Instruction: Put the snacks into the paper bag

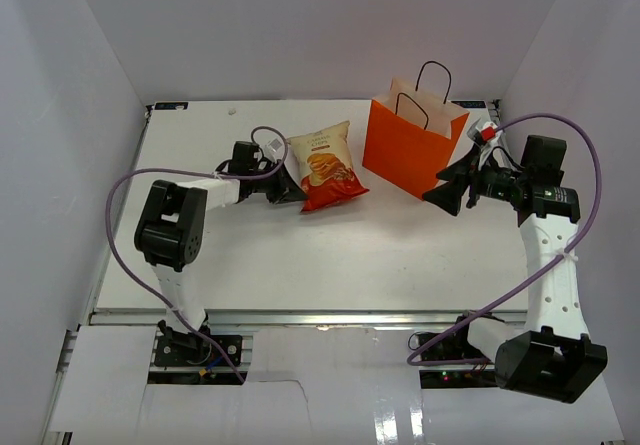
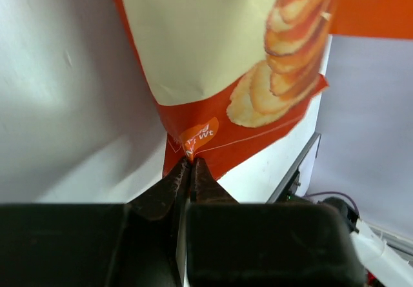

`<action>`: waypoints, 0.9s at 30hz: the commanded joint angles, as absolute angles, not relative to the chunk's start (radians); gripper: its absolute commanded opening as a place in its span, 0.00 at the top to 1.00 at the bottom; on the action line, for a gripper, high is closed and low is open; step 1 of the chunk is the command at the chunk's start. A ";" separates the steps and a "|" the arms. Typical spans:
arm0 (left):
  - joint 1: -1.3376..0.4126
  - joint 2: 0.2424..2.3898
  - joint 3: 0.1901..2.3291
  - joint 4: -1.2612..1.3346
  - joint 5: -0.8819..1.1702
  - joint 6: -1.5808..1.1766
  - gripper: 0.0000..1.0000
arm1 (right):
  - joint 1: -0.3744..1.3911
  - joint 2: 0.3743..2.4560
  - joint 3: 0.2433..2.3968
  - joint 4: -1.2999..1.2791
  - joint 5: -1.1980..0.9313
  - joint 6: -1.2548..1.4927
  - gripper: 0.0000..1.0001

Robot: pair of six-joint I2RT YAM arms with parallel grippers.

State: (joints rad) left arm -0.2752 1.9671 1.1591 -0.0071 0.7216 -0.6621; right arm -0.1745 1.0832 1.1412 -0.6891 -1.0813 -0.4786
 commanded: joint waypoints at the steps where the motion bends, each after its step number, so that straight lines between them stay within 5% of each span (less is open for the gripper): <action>1: -0.284 1.782 1.056 0.069 0.755 -0.647 0.90 | -0.176 1.065 1.132 -0.721 -1.129 -0.497 0.22; 8: -0.333 1.479 0.755 0.084 0.770 -0.644 0.90 | -0.019 1.088 1.146 -0.742 -1.013 -0.508 0.23; 19: -0.454 0.913 0.273 0.046 0.637 -0.834 0.89 | 0.369 1.250 1.132 -0.525 -0.657 -0.152 0.21; 27: -0.465 0.655 0.183 -0.116 0.569 -0.922 0.88 | 0.468 1.456 1.146 -0.364 -0.491 0.213 0.06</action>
